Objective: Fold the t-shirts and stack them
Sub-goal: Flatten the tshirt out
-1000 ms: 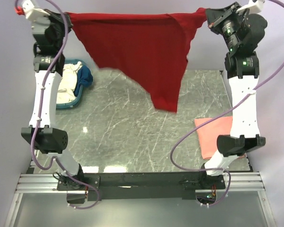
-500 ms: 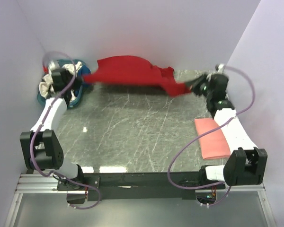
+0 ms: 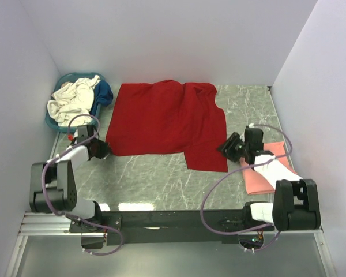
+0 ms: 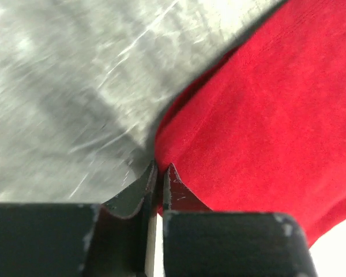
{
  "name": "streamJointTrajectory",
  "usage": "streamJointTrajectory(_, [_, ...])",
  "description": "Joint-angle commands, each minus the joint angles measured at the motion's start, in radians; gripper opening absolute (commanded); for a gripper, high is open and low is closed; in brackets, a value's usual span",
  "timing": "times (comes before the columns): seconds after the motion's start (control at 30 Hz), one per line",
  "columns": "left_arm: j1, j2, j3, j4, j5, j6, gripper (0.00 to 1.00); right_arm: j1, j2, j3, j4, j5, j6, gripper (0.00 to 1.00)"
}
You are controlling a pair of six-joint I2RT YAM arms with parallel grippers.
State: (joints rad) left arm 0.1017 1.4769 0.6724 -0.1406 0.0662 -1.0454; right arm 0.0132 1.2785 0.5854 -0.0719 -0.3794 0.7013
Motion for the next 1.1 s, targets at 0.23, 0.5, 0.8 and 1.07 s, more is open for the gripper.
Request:
streamJointTrajectory(0.23, [0.004, -0.155, -0.045, 0.001, -0.054, -0.005, 0.14, 0.025, -0.182, -0.099, -0.129, 0.161, -0.002, 0.52])
streamJointTrajectory(0.5, [0.006, -0.211, -0.06, 0.007, -0.063, -0.008, 0.13, 0.027, -0.203, -0.061, -0.318, 0.365, 0.03, 0.51])
streamJointTrajectory(0.8, [0.004, -0.214, -0.06, 0.009, -0.063, -0.007, 0.11, 0.027, -0.127, -0.101, -0.263, 0.33, 0.041, 0.49])
streamJointTrajectory(1.07, [0.004, -0.214, -0.073, 0.013, -0.062, -0.008, 0.11, 0.062, -0.067, -0.125, -0.209, 0.286, 0.05, 0.43])
